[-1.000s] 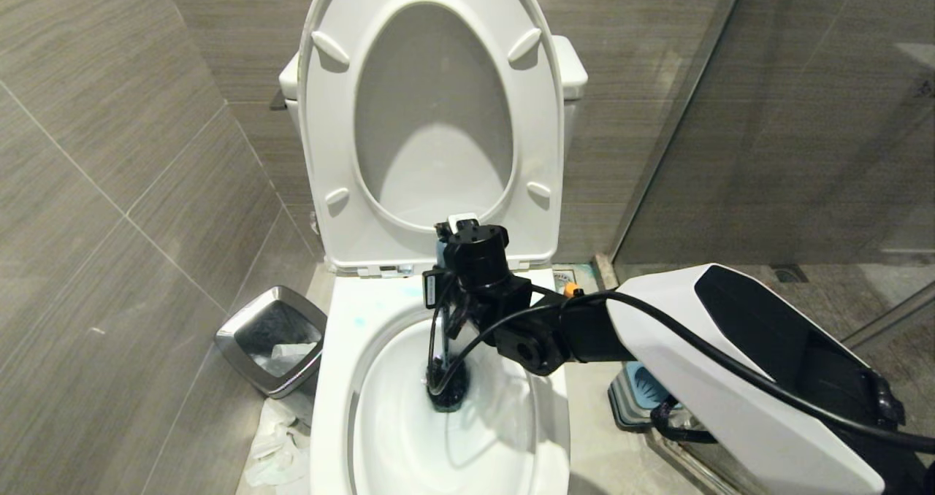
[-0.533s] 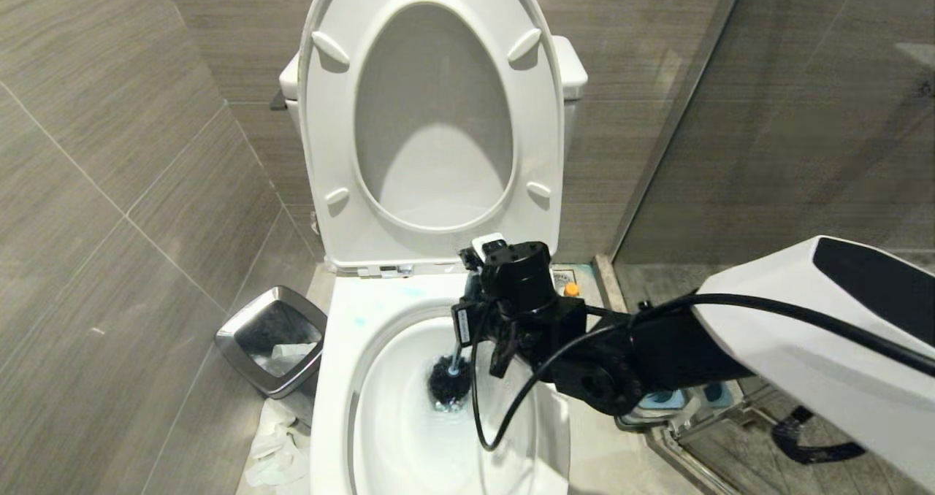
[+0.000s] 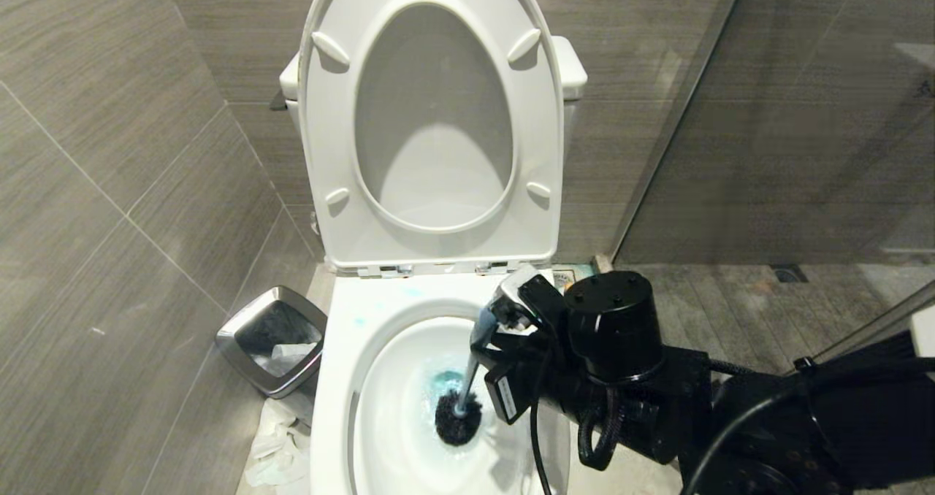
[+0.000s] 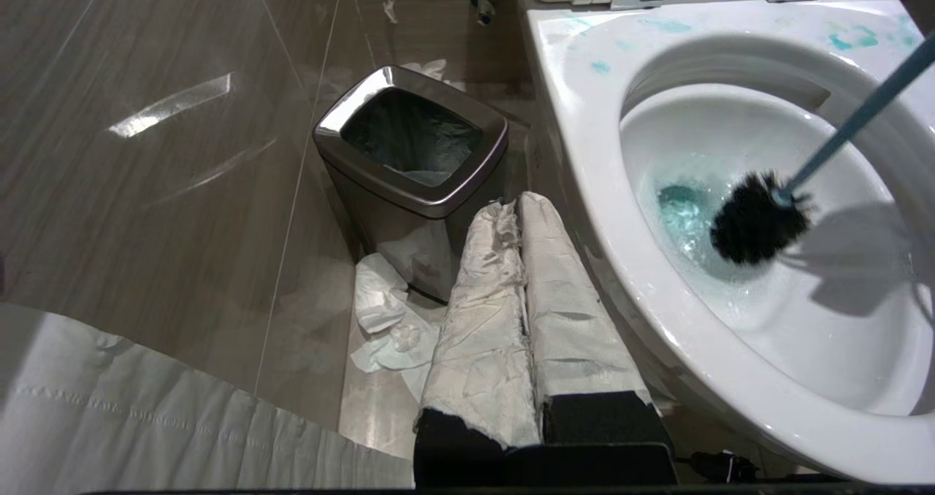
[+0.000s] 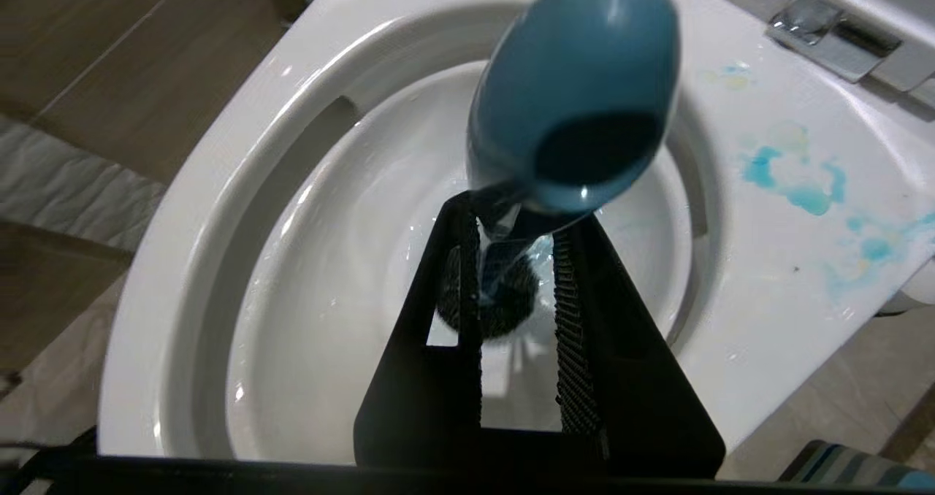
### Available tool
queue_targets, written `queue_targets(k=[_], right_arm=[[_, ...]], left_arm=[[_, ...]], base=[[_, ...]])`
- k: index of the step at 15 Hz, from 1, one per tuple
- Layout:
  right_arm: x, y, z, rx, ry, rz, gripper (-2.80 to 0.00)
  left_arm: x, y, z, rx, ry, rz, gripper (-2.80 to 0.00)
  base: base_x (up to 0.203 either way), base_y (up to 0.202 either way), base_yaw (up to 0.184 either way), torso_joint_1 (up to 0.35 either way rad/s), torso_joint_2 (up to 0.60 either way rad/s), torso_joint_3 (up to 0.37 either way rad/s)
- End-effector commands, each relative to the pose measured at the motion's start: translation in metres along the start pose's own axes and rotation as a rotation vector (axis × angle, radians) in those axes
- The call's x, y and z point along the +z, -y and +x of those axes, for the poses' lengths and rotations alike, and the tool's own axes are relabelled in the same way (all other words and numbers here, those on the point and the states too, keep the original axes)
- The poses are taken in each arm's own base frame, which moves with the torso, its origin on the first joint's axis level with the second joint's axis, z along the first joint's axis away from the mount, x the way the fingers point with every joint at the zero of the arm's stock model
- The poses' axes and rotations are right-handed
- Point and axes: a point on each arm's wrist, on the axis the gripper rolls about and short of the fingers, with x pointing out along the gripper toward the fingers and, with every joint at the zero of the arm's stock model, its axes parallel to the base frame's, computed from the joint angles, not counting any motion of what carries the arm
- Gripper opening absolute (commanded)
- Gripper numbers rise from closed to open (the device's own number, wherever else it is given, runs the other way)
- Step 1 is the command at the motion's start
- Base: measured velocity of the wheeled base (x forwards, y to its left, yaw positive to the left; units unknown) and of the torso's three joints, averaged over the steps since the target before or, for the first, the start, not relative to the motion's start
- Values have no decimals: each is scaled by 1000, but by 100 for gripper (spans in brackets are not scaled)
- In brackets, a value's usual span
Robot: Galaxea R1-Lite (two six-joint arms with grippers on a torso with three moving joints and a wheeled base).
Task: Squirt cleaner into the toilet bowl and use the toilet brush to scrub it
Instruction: Scrub the toilet bowl
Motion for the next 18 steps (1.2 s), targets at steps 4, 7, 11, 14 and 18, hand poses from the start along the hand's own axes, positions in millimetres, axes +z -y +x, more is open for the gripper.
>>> queue_targets(k=[4, 7, 11, 14, 18], right_arm=[[-10, -11, 4, 30, -31, -16, -280], [-9, -6, 10, 9, -28, -7, -280], [5, 17, 33, -63, 22, 16, -280], [14, 31, 57, -112, 60, 29, -280], [18, 34, 83, -125, 66, 29, -280]], left_arm=[[0, 0, 0, 0, -2, -1, -280], [0, 0, 0, 0, -2, 1, -280], [0, 0, 0, 0, -2, 1, -280], [0, 0, 0, 0, -2, 1, -280], [0, 0, 0, 0, -2, -1, -280]], base=[[0, 0, 0, 0, 0, 0], [0, 0, 0, 0, 0, 0], [0, 0, 0, 0, 0, 0], [0, 0, 0, 0, 0, 0], [0, 0, 0, 0, 0, 0]])
